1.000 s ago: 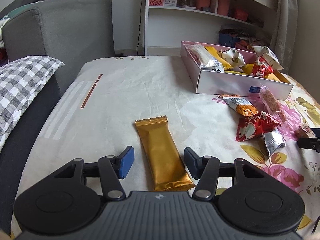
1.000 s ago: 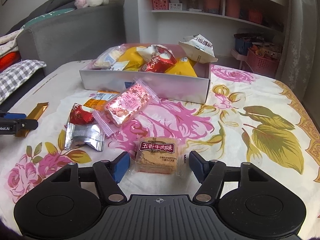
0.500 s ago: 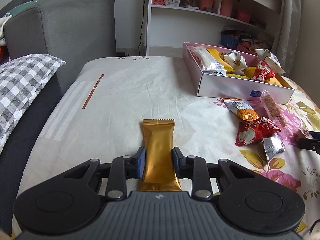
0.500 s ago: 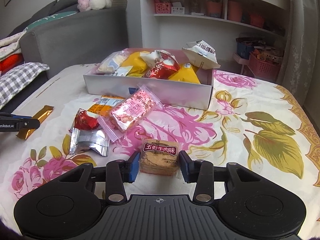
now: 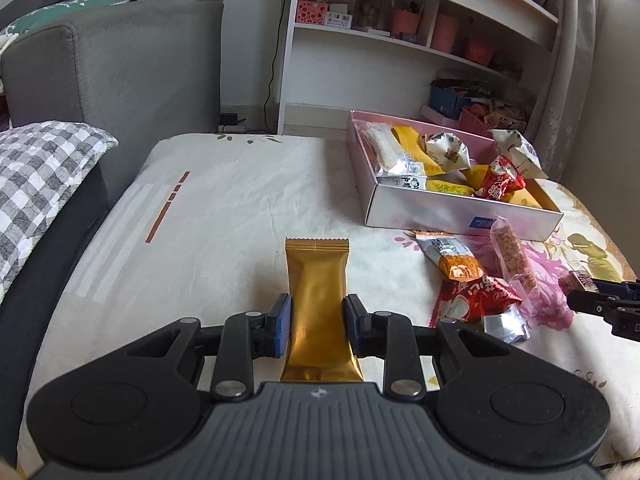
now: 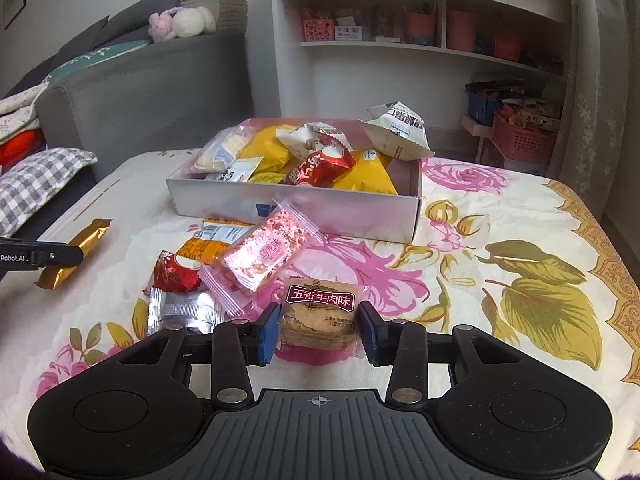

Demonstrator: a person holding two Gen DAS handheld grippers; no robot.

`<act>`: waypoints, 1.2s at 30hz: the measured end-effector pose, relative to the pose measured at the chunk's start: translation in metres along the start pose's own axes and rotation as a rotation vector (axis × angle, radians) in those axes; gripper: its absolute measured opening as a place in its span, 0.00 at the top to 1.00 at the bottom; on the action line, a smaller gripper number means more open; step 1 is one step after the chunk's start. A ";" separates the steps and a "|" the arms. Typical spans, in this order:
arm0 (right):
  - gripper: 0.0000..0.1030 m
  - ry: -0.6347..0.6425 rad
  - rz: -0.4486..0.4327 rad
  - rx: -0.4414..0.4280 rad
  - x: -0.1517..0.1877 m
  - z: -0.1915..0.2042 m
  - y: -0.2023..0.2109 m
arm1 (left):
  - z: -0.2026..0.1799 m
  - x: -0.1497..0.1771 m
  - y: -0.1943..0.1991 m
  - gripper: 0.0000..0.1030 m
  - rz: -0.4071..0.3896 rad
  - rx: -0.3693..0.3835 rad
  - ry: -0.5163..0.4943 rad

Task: Organize snacks
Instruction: 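Carry the gold bar toward the box with the left tool while the right tool carries the brown packet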

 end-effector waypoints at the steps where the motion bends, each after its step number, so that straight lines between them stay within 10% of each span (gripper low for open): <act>1: 0.61 -0.006 -0.004 0.000 -0.003 0.000 0.001 | -0.003 -0.002 0.001 0.75 -0.003 0.006 0.001; 36: 0.61 -0.265 -0.107 -0.096 -0.124 -0.015 -0.044 | -0.096 -0.088 -0.052 0.75 -0.110 0.151 0.069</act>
Point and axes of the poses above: each gripper's, at about its wrist camera, not at the fingertips, and y roughly against the way its jaws point, z to its left, x to its underside, the point moved 8 cm from there along -y, roughly the way its jaws point, and after that the axes turned 7 degrees about z, right-handed, at the moved point
